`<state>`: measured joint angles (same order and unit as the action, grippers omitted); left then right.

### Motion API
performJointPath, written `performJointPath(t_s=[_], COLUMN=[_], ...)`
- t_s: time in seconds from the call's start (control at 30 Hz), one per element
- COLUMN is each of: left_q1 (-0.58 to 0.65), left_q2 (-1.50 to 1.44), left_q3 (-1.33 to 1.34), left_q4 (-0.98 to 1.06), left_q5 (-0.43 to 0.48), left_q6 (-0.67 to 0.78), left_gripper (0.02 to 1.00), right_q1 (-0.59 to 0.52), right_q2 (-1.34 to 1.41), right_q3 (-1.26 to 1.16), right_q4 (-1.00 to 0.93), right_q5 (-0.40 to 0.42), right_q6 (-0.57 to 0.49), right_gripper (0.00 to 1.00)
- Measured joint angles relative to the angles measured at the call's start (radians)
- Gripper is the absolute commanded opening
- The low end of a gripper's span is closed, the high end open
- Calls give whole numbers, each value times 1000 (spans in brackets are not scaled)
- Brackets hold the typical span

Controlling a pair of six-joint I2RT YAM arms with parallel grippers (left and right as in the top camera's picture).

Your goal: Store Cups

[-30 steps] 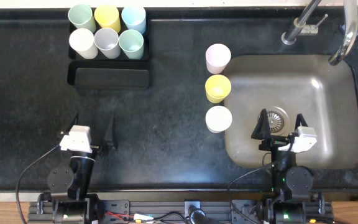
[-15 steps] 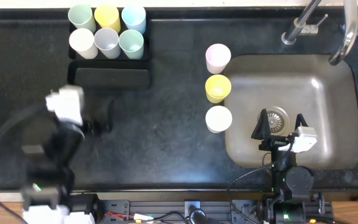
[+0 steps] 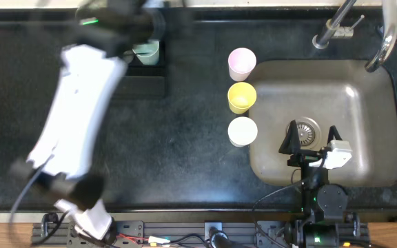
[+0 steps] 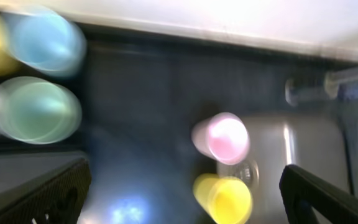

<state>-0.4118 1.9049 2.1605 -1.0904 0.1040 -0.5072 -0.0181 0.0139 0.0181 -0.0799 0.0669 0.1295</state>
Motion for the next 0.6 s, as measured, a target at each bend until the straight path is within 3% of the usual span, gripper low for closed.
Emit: performJointPath(t_s=[0.07, 0.2, 0.6], left_q1=[-103, -196, -208], left_q2=[129, 305, 470], left_q3=[120, 283, 362], left_q4=[-38, -62, -89], left_q5=[-32, -56, -123], left_q6=[-33, -60, -115], left_gripper=[1000, 1000, 1000], right_q1=[0, 0, 0], right_q2=[0, 0, 0], right_q3=[0, 0, 0], right_q4=[0, 0, 0], right_q5=[0, 0, 0], right_q6=[0, 0, 0], right_gripper=[998, 998, 996])
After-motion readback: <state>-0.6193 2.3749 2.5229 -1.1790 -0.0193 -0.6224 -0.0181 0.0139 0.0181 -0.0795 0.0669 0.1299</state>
